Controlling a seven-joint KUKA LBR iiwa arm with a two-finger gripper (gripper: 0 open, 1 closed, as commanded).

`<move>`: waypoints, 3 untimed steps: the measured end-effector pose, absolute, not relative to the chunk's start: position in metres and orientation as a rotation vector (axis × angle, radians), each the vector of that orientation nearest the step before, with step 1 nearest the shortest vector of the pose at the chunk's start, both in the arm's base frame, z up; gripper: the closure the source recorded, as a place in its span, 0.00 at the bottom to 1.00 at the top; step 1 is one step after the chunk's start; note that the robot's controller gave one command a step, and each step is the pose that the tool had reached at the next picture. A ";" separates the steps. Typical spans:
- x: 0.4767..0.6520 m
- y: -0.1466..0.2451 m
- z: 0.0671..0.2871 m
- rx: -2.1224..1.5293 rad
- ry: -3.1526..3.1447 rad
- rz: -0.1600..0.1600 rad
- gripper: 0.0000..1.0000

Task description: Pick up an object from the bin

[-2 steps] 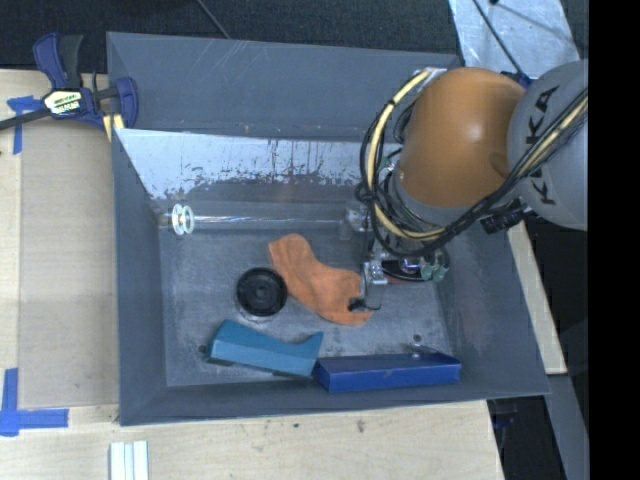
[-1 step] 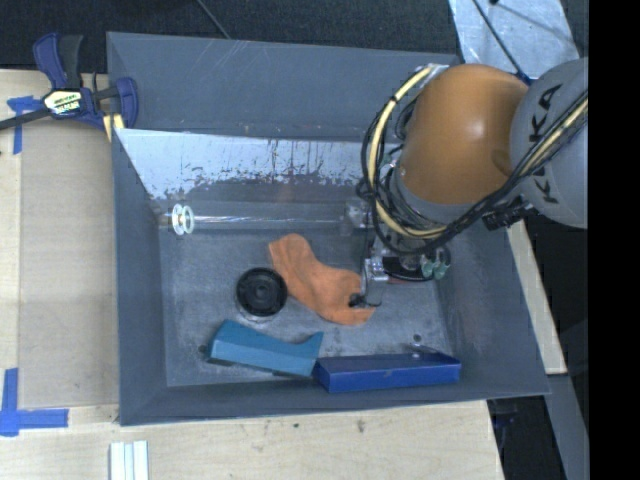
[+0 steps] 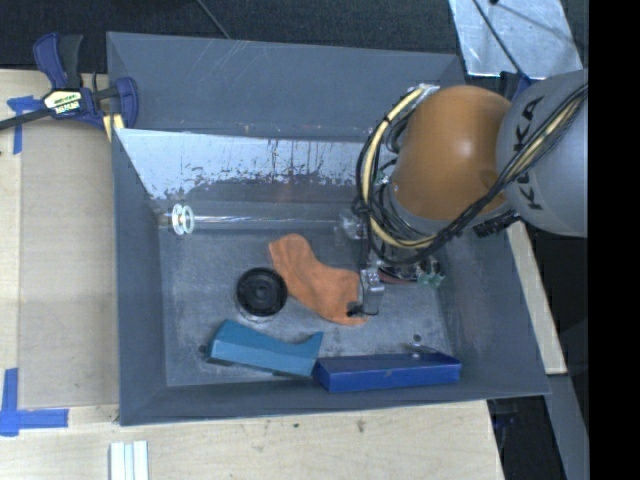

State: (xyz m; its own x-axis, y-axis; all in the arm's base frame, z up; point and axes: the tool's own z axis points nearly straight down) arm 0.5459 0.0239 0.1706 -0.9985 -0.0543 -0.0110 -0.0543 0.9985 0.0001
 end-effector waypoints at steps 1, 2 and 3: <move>0.561 0.009 0.118 -0.131 3.133 -0.001 0.00; 0.557 -0.006 0.093 -0.067 3.139 0.000 1.00; 0.557 -0.006 0.093 -0.066 3.139 0.000 1.00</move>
Offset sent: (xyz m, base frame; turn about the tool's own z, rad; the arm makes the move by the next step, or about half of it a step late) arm 0.0106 -0.0293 -0.0774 0.0106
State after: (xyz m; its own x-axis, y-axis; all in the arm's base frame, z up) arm 0.5571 -0.0059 0.0933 -0.9991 -0.0419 -0.0018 -0.0419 0.9991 0.0003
